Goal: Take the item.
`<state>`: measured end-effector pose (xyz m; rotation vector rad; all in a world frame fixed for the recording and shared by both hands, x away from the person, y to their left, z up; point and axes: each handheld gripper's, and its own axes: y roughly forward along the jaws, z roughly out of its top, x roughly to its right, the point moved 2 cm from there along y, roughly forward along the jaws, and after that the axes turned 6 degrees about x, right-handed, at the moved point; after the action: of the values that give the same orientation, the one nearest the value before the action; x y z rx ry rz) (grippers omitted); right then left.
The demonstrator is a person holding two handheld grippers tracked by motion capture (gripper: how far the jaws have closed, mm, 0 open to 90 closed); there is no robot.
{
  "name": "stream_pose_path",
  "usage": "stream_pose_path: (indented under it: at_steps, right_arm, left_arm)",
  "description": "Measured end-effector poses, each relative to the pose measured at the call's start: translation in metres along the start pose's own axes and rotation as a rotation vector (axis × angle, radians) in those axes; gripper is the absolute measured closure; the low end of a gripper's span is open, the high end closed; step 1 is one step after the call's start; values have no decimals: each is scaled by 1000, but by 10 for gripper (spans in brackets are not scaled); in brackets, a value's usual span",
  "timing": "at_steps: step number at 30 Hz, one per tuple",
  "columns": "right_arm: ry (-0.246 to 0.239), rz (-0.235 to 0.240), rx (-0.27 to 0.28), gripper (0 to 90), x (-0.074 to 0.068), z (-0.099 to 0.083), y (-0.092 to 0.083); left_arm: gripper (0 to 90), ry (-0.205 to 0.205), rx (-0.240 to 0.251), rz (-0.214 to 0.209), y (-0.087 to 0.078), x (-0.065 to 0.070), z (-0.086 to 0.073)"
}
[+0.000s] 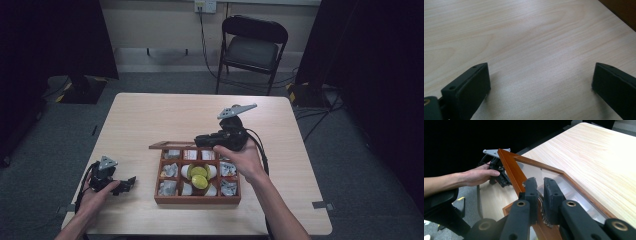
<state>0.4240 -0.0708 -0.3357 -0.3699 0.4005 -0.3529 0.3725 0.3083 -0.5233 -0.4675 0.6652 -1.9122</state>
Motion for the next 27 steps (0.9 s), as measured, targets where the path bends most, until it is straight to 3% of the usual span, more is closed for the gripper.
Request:
stream_pose_path:
  at_steps: [8, 10, 15, 16, 17, 19, 22, 23, 27]
  right_arm:
    - [-2, -1, 0, 821, -1, -1, 0]
    - [-1, 0, 1, 821, -1, -1, 0]
    - [-2, -1, 0, 821, 0, 0, 0]
    - [-2, -1, 0, 821, 0, 0, 0]
    - [-2, 0, 0, 821, 0, 0, 0]
    - [-2, 0, 0, 821, 0, 0, 0]
    - [-2, 0, 0, 821, 0, 0, 0]
    - [-1, 0, 0, 821, 0, 0, 0]
    - [0, 0, 0, 821, 0, 0, 0]
  left_arm:
    - [170, -4, -25, -6, -6, 1, 3]
    - [160, -12, -31, -40, -7, 2, 4]
    - [176, 9, 12, -65, -13, 8, 10]
    - [186, 9, 32, -78, -15, 10, 11]
    - [210, 19, 60, -123, -20, 16, 15]
    - [210, 36, 90, -145, -25, 23, 18]
    - [210, 43, 110, -196, -29, 34, 21]
    - [213, 43, 110, -196, -29, 34, 21]
    - [224, 81, 120, -243, -33, 48, 27]
